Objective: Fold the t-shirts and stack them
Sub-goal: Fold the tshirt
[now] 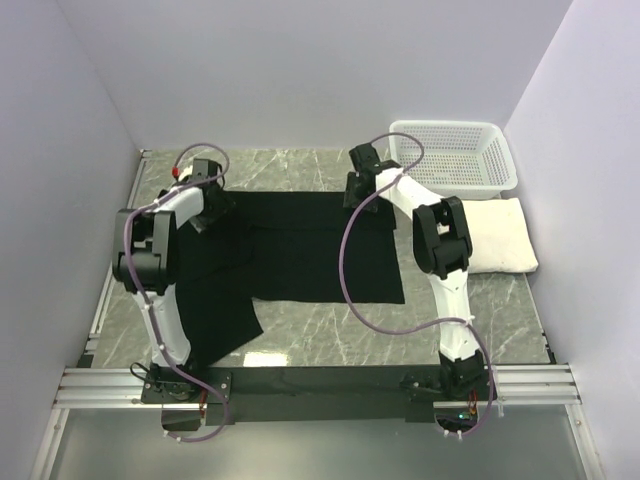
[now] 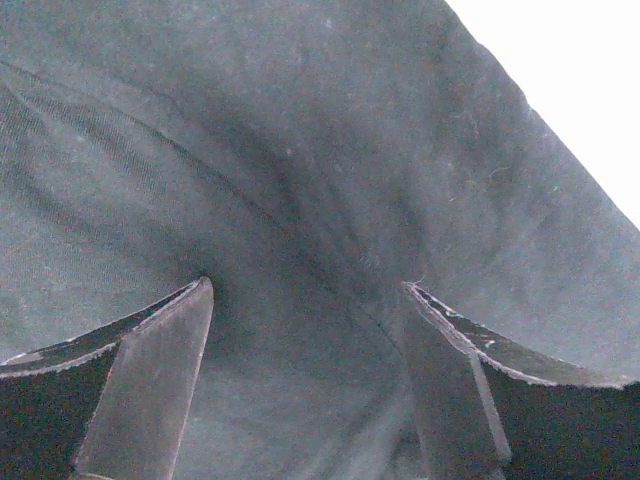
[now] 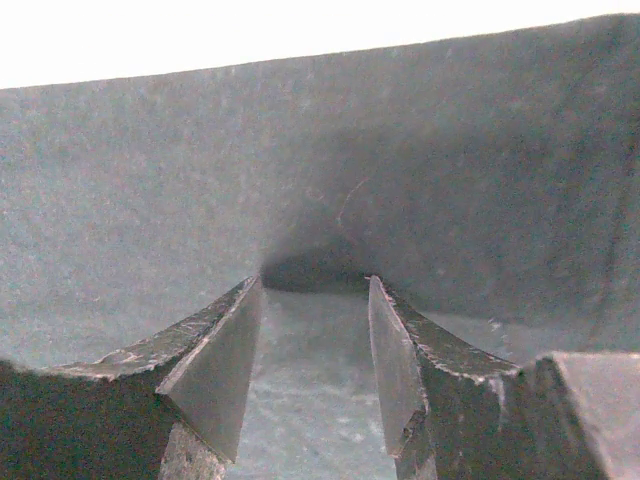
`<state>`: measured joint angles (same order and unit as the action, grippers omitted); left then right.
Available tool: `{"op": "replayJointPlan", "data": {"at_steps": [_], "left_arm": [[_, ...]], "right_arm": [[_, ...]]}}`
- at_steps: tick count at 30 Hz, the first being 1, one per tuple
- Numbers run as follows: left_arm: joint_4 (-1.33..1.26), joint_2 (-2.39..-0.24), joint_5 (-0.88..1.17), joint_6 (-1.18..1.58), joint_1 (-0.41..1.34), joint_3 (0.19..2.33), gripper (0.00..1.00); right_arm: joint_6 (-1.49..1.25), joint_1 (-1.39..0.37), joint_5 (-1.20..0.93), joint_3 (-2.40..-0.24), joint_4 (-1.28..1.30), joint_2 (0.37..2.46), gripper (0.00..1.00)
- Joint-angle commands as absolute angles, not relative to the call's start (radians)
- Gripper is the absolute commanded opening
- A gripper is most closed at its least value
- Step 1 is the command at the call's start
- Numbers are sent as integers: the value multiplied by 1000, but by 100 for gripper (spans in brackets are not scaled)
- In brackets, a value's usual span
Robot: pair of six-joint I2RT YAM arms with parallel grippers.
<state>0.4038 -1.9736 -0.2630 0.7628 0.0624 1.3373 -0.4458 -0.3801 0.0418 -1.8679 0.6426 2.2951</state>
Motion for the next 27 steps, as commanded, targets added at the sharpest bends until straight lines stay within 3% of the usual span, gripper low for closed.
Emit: {"op": "replayJointPlan", "data": {"at_steps": [1,6,11,22,27], "left_arm": [[411,-2109,-144,775,67,1426,80],[445,-2151,-161,773,66,1589,83],[448,-1988,-216,776,55,1582,91],[442,-1464,-169,779,-146,1057,91],[443,-1344,-184,782,-216,870,90]], "right_arm": [[-411,-341,48,-1980,669,2347,54],[-376,-328,25,-2095,681,2378,54],[-377,-339,3,-2002,631,2220,55],[-483,-394,77,-1363,575,1693,56],[-519,-400,72,-1111,563,1534,56]]}}
